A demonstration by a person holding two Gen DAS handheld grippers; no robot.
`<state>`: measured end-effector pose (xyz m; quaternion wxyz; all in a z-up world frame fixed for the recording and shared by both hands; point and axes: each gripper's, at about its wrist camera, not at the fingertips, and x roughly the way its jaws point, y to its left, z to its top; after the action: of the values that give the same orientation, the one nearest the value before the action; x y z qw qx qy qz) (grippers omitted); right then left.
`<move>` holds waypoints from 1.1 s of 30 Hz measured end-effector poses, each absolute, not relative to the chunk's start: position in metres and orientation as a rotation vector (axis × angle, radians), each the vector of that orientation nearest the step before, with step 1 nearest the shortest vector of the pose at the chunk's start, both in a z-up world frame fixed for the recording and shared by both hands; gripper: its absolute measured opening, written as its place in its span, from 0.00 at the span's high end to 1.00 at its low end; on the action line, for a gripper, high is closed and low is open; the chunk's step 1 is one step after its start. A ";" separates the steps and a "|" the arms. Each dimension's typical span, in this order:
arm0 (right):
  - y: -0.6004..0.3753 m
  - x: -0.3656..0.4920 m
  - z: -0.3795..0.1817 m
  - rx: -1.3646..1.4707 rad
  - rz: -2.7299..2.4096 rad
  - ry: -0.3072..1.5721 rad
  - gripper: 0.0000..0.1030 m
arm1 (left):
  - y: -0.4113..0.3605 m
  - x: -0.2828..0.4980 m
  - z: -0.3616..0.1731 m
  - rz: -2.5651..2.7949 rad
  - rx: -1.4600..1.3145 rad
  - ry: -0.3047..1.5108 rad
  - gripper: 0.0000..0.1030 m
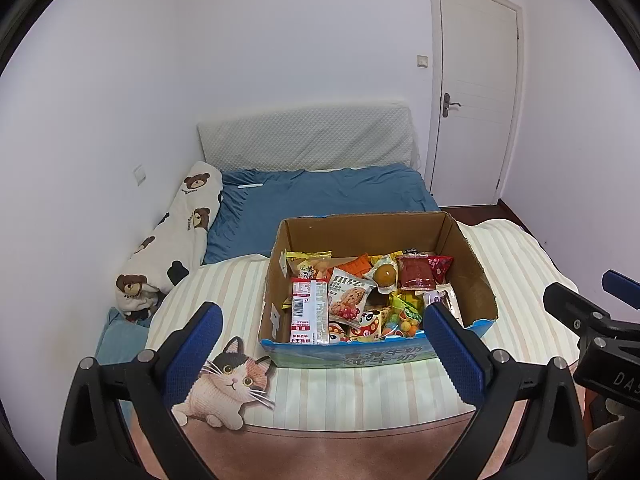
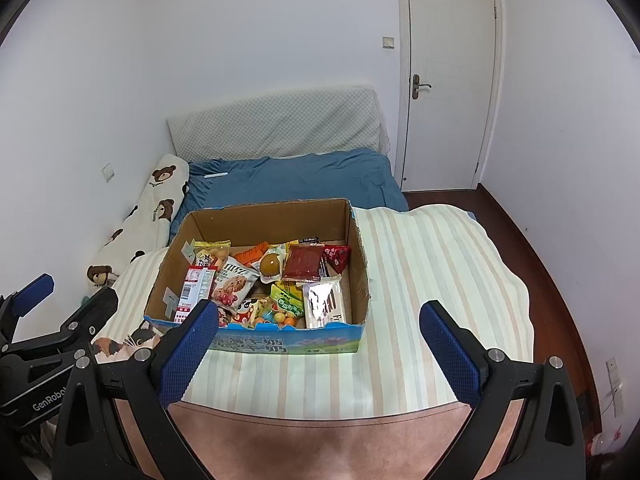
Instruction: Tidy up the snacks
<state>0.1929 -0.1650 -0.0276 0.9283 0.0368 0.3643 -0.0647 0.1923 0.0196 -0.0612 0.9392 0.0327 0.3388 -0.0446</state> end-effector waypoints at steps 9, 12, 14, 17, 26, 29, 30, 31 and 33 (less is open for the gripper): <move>-0.165 0.193 -0.027 0.074 -0.131 0.745 0.01 | 0.020 0.192 -0.060 -0.094 0.069 0.693 0.00; -0.165 0.193 -0.027 0.078 -0.131 0.747 0.01 | 0.020 0.192 -0.060 -0.096 0.070 0.694 0.00; -0.165 0.192 -0.027 0.081 -0.132 0.747 0.01 | 0.020 0.192 -0.060 -0.097 0.071 0.694 0.00; -0.164 0.193 -0.026 0.083 -0.133 0.749 0.01 | 0.020 0.192 -0.060 -0.098 0.071 0.692 0.00; -0.167 0.192 -0.028 0.086 -0.138 0.746 0.01 | 0.020 0.192 -0.059 -0.107 0.075 0.697 0.00; -0.167 0.192 -0.028 0.086 -0.139 0.747 0.01 | 0.021 0.192 -0.060 -0.113 0.077 0.703 0.00; -0.167 0.191 -0.027 0.087 -0.139 0.747 0.01 | 0.021 0.193 -0.060 -0.115 0.077 0.705 0.00; -0.167 0.191 -0.028 0.086 -0.139 0.748 0.01 | 0.021 0.193 -0.060 -0.117 0.078 0.706 0.00; -0.167 0.191 -0.028 0.088 -0.140 0.750 0.01 | 0.022 0.193 -0.060 -0.118 0.077 0.703 0.00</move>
<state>0.1906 -0.1671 -0.0283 0.9271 0.0428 0.3660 -0.0683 0.1927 0.0219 -0.0598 0.9364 0.0378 0.3441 -0.0579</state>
